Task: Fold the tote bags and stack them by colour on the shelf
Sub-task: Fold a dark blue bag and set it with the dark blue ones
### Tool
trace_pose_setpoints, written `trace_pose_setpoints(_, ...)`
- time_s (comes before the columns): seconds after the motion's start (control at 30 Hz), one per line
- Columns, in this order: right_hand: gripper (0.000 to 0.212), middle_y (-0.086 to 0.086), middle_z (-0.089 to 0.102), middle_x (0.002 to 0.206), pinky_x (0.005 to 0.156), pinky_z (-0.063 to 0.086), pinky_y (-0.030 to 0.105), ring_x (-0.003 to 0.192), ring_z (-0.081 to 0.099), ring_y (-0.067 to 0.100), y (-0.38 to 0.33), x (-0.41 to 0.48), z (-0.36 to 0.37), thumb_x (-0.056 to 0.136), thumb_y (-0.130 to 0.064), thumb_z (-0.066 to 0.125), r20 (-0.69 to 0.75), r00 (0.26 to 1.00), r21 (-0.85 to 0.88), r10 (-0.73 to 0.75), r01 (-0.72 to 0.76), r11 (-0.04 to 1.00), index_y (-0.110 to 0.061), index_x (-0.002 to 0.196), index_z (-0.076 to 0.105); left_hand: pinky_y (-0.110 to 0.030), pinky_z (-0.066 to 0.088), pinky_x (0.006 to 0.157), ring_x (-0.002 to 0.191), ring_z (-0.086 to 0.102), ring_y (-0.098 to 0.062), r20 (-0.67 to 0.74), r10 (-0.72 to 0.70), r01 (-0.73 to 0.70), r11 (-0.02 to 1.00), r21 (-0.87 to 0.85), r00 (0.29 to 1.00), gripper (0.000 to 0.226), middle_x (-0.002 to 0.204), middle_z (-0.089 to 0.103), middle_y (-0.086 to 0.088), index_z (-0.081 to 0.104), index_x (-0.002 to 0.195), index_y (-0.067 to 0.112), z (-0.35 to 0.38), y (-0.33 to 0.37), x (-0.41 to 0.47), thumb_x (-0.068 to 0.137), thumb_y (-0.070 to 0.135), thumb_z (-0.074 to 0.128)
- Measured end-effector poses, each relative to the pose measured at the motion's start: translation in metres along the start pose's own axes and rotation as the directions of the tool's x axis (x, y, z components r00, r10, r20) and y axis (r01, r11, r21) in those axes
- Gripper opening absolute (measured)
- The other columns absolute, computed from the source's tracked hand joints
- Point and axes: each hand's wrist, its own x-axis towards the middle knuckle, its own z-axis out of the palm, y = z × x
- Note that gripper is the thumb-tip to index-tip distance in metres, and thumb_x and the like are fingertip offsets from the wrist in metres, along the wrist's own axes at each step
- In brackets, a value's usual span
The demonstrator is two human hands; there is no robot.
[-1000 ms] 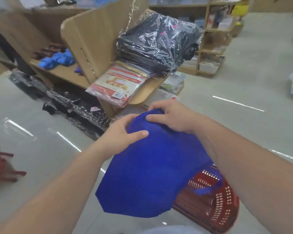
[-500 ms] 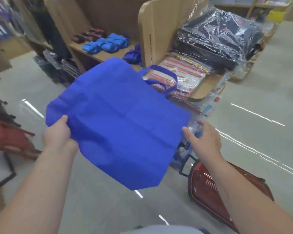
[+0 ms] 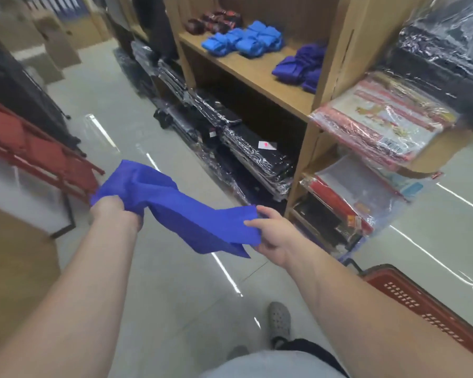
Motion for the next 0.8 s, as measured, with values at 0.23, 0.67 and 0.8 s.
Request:
trace_pose_setpoints(0.23,0.073,0.001,0.052,0.128,0.06,0.061,0.03,0.076,0.074,0.021,-0.059,0.041,0.018,0.093,0.009,0.056,-0.047,0.985,0.046,-0.163,0.165,0.985,-0.031,0.15,0.035,-0.039,0.041,0.107,0.123,0.055,-0.025,0.163,0.546,-0.474,0.495,0.728,0.822,0.08,0.138,0.054,-0.009,0.043,0.144,0.017,-0.011,-0.014,0.026,0.078,0.055,0.068)
trace_pose_setpoints(0.67,0.073,-0.006,0.075,0.104,0.094,0.053,0.027,0.099,0.07,0.009,-0.132,0.092,0.034,0.087,-0.032,0.078,0.376,0.811,-0.381,-0.448,0.576,0.723,-0.03,0.149,0.04,-0.018,0.042,0.075,0.081,0.055,-0.002,0.95,0.254,-0.948,-0.212,0.239,0.182,0.004,0.083,0.063,0.018,0.066,0.088,0.027,0.062,-0.054,-0.021,0.092,0.026,0.064)
trace_pose_setpoints(0.8,0.059,-0.024,0.066,0.116,0.101,0.044,0.038,0.114,0.056,0.007,-0.144,0.131,0.017,0.07,-0.063,0.075,0.704,0.491,-0.592,-0.514,0.805,-0.041,-0.034,0.121,0.069,-0.024,0.049,0.068,0.076,0.062,-0.008,0.875,0.347,-0.928,-0.028,0.37,0.338,0.011,0.076,0.067,0.008,0.068,0.082,0.022,0.081,-0.034,-0.008,0.092,0.016,0.072)
